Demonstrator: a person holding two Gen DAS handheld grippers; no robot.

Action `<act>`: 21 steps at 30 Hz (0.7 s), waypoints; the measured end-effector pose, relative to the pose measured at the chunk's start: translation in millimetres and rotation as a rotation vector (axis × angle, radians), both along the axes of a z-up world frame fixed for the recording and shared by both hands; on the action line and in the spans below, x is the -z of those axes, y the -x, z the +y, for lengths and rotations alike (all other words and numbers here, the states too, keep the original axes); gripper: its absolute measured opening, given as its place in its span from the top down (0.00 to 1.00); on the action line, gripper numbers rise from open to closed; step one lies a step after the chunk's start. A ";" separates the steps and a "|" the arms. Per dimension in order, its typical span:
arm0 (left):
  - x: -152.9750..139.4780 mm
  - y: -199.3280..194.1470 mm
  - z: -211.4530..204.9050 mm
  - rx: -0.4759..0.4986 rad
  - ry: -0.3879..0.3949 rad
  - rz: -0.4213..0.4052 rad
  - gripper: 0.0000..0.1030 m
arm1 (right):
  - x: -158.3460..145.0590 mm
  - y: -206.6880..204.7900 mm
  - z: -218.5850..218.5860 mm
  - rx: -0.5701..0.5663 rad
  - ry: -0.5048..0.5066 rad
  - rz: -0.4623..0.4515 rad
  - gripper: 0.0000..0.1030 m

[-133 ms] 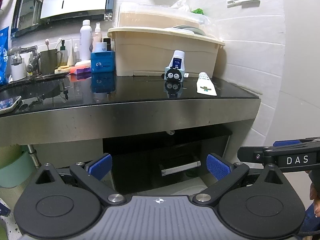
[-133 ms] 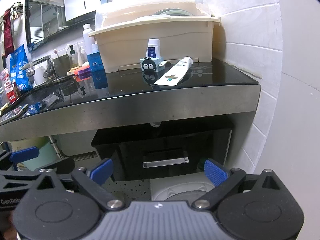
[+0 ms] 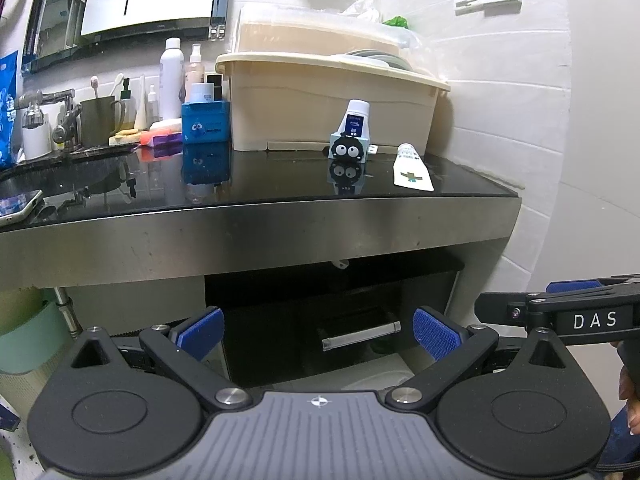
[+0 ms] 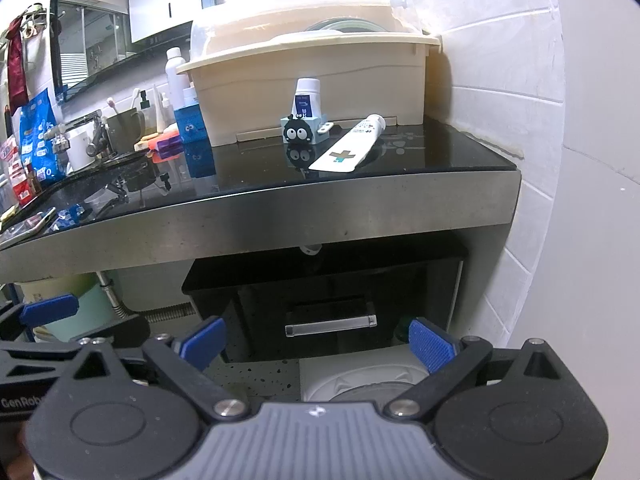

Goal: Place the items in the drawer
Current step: 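Lower the right gripper toward the silver handle of the black drawer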

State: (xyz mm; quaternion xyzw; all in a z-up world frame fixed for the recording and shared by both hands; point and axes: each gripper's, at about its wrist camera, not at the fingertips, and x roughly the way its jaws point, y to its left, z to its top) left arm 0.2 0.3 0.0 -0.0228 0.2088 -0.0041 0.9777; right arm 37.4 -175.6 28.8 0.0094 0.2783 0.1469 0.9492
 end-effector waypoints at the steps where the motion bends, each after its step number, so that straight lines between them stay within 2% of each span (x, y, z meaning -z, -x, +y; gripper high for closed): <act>1: 0.0 0.0 0.1 0.000 0.000 0.000 0.01 | 0.0 0.0 0.1 0.000 0.000 0.000 0.04; 21: 1.6 -0.4 2.7 -0.003 0.006 0.005 0.01 | -4.7 -1.5 2.3 0.003 0.013 -0.026 0.04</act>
